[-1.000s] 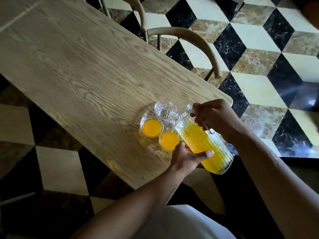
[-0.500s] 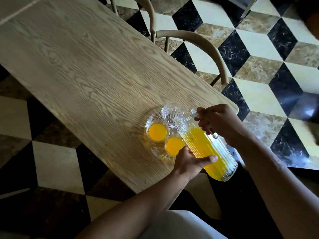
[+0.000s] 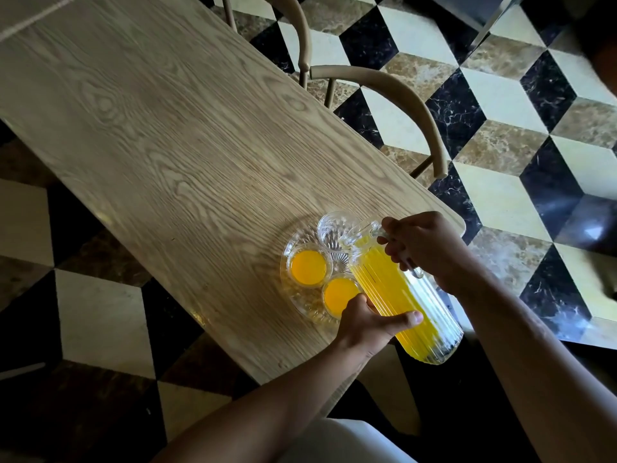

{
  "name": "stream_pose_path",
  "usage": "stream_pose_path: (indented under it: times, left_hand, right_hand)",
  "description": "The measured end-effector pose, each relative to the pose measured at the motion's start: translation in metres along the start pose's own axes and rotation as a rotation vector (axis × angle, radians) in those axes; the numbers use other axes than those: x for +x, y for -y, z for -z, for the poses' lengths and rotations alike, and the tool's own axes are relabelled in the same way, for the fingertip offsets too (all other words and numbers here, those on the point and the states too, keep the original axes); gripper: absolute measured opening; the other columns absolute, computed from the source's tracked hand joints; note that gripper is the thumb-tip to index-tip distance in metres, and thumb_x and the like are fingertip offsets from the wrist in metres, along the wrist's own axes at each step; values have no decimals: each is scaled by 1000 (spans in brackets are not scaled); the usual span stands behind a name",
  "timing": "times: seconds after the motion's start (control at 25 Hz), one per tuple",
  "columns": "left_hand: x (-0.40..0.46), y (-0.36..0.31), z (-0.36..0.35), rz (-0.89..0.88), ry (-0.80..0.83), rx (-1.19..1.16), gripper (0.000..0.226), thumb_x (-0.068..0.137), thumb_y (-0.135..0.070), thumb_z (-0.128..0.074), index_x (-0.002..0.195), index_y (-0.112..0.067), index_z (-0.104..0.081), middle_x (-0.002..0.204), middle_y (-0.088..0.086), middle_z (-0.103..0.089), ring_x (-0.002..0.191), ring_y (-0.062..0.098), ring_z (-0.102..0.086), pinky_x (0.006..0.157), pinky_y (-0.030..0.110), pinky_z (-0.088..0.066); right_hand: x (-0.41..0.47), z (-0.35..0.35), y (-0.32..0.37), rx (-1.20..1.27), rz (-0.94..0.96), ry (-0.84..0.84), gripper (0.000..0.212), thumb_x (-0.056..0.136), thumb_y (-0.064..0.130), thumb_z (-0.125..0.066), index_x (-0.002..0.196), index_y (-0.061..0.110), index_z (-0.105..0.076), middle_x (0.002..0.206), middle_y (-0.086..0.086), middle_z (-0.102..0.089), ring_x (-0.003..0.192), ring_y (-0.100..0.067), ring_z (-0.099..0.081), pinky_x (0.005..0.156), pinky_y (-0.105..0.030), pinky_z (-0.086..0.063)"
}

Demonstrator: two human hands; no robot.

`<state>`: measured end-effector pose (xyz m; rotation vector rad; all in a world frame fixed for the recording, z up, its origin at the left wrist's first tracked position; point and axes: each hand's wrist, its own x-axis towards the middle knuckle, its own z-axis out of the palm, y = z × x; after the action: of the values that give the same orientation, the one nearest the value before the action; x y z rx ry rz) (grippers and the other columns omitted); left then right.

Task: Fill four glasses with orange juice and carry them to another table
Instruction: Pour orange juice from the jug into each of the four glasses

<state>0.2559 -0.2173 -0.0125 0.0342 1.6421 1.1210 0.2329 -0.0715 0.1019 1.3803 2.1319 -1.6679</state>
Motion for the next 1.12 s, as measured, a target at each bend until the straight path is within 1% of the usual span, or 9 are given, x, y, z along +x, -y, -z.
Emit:
stream_pose_path:
  times: [0.2,0.44,0.52,0.6,0.68,0.8,0.88,1.0,1.12]
  left_hand:
    - [5,0,0,21,7,23,65,64,-57,-95,83,-20,-44,91,-1,-52,85,16,-45,71,33,-42]
    - [4,-4,2,17,18,-4,71,50,-67,-90,80,-20,-46,86,0,-54,81,17,-47,71,39,-45]
    - [4,-5,3,19,19,-20,69,52,-65,-92,79,-20,-46,85,1,-55,81,18,-48,70,40,-46]
    - [4,-7,4,25,15,-41,67,54,-60,-94,79,-19,-47,83,2,-56,81,18,-50,71,46,-51]
    - [5,-9,4,41,9,-54,67,54,-60,-94,80,-18,-50,82,3,-58,80,18,-52,77,52,-57]
    - [5,-9,4,53,13,-67,65,57,-57,-96,81,-18,-51,80,1,-57,79,17,-52,74,47,-56]
    - [5,-9,4,58,17,-75,65,57,-57,-96,82,-17,-51,82,2,-57,81,17,-53,80,48,-59]
    - [7,-9,5,72,19,-113,67,56,-54,-97,85,-14,-51,86,6,-56,85,18,-53,89,58,-62]
    - [7,-11,5,70,19,-137,71,51,-57,-96,84,-14,-50,86,7,-56,86,18,-53,89,59,-62]
  right_hand:
    - [7,-1,0,-26,-27,7,41,100,30,-62,81,-4,-74,56,-1,-68,54,-19,-60,50,-30,-48]
    - [14,-4,3,-33,-60,16,42,99,30,-64,84,-7,-74,58,-4,-68,52,-18,-59,48,-28,-47]
    - [16,-5,4,-32,-69,16,42,99,30,-64,85,-8,-73,59,-6,-67,53,-19,-58,49,-29,-46]
    - [18,-7,6,-33,-76,19,43,99,30,-64,85,-8,-73,59,-7,-66,53,-20,-57,48,-28,-46]
    - [20,-8,8,-40,-81,25,43,100,30,-63,85,-9,-73,59,-6,-66,53,-20,-57,47,-27,-45]
    - [21,-10,10,-54,-89,36,43,100,29,-63,86,-10,-72,59,-6,-65,52,-20,-56,46,-27,-44]
    - [22,-10,12,-59,-103,40,43,100,29,-62,86,-11,-72,60,-7,-65,53,-20,-56,47,-27,-44]
    - [24,-12,15,-65,-115,36,43,101,28,-62,86,-11,-72,59,-7,-64,51,-21,-55,48,-27,-43]
    - [24,-13,18,-63,-112,45,44,100,28,-62,86,-12,-72,60,-9,-63,54,-23,-55,50,-29,-43]
